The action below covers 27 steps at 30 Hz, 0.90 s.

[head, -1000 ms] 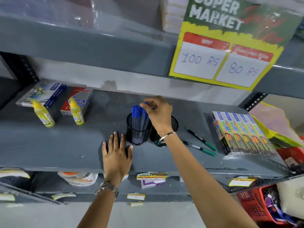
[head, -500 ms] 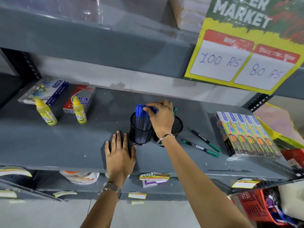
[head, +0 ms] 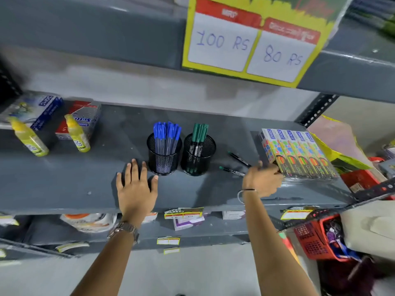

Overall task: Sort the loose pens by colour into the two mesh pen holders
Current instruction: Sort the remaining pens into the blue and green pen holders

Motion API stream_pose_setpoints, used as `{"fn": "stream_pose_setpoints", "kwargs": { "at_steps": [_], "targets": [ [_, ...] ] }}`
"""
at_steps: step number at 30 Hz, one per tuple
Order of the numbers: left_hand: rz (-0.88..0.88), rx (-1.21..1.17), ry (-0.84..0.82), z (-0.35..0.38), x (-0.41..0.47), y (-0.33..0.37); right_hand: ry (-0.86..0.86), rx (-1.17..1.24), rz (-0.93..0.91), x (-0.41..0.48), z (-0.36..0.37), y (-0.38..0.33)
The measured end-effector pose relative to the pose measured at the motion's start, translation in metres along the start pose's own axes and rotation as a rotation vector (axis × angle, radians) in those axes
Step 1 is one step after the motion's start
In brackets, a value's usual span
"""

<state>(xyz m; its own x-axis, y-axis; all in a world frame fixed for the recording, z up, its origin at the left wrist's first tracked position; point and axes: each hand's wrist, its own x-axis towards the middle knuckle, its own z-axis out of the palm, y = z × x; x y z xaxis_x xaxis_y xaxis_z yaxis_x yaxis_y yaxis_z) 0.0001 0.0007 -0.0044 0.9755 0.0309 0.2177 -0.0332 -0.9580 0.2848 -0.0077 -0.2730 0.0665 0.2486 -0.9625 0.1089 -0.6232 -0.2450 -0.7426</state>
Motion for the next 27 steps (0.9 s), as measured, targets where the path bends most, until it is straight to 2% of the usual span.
{"fn": "stream_pose_setpoints", "kwargs": {
  "at_steps": [5,8,12,18,20,25,27],
  "targets": [
    [0.013,0.010,-0.010,-0.001,0.000,-0.001,-0.214,-0.159,0.109,0.009,-0.006,0.019],
    [0.019,0.025,-0.025,-0.001,0.000,-0.001,-0.245,-0.169,0.127,0.007,-0.004,0.017],
    [0.011,0.025,-0.031,-0.001,0.000,0.000,-0.220,-0.032,0.197,0.001,-0.003,0.013],
    [0.004,0.033,-0.055,-0.002,0.000,-0.003,-0.131,0.312,0.287,-0.010,-0.012,-0.007],
    [0.005,0.031,-0.060,-0.002,0.000,-0.002,-0.086,0.422,0.223,-0.013,-0.019,-0.022],
    [0.011,0.042,-0.043,-0.002,-0.001,-0.002,0.012,0.749,-0.255,-0.029,-0.039,-0.093],
    [0.001,0.027,-0.056,-0.002,-0.001,-0.001,-0.021,0.829,-0.364,-0.038,-0.045,-0.120]
  ]
}}
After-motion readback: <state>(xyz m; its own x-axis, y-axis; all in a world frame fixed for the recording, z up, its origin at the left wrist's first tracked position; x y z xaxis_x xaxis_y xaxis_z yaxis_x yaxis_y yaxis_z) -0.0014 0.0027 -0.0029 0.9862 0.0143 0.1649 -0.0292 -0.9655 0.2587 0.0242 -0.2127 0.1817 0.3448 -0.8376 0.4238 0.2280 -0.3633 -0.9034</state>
